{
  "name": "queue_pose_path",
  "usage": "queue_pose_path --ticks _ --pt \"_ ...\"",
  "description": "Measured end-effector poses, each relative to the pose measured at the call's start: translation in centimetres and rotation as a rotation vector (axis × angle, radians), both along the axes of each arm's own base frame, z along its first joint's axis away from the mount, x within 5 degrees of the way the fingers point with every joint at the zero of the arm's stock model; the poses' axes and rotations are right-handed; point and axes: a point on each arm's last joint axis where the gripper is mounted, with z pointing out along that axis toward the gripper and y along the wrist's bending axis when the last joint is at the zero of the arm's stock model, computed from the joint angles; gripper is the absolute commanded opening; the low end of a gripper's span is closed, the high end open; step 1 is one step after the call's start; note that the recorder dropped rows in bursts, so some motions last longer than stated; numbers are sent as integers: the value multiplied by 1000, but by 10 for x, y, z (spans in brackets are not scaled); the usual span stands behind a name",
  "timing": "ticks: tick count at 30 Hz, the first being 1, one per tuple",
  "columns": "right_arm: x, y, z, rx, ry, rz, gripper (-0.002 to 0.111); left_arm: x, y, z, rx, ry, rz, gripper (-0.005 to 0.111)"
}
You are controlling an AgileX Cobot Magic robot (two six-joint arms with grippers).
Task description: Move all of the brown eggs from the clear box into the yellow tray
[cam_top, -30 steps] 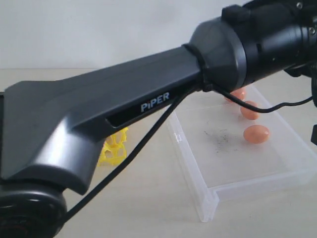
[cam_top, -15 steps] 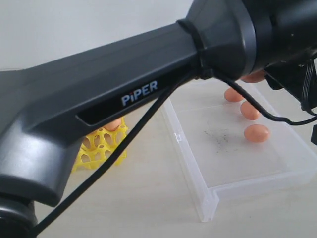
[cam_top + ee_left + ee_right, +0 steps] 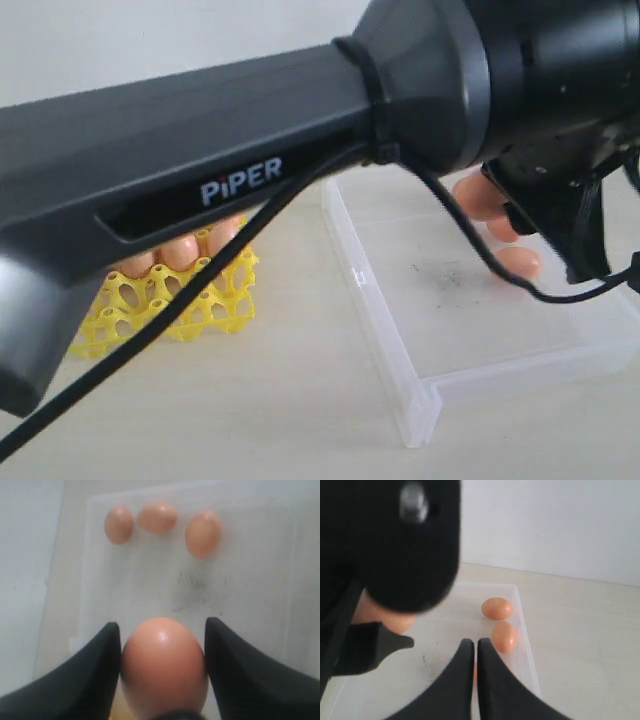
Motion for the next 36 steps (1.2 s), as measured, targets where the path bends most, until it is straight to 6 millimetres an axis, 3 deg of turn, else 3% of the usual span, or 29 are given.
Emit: queue_pose_path --ticks 5,8,15,25,36 --pt "0 0 0 0 0 0 0 -7 21 -12 87 19 33 4" --pt "0 0 0 0 0 0 0 -15 37 -4 62 22 50 4" --pt "0 0 0 0 0 0 0 -36 84 24 -73 -10 82 4" --pt "0 0 0 0 0 0 0 -54 166 42 -385 -65 167 4" --pt "0 0 0 0 0 0 0 -54 247 22 -652 -191 363 4"
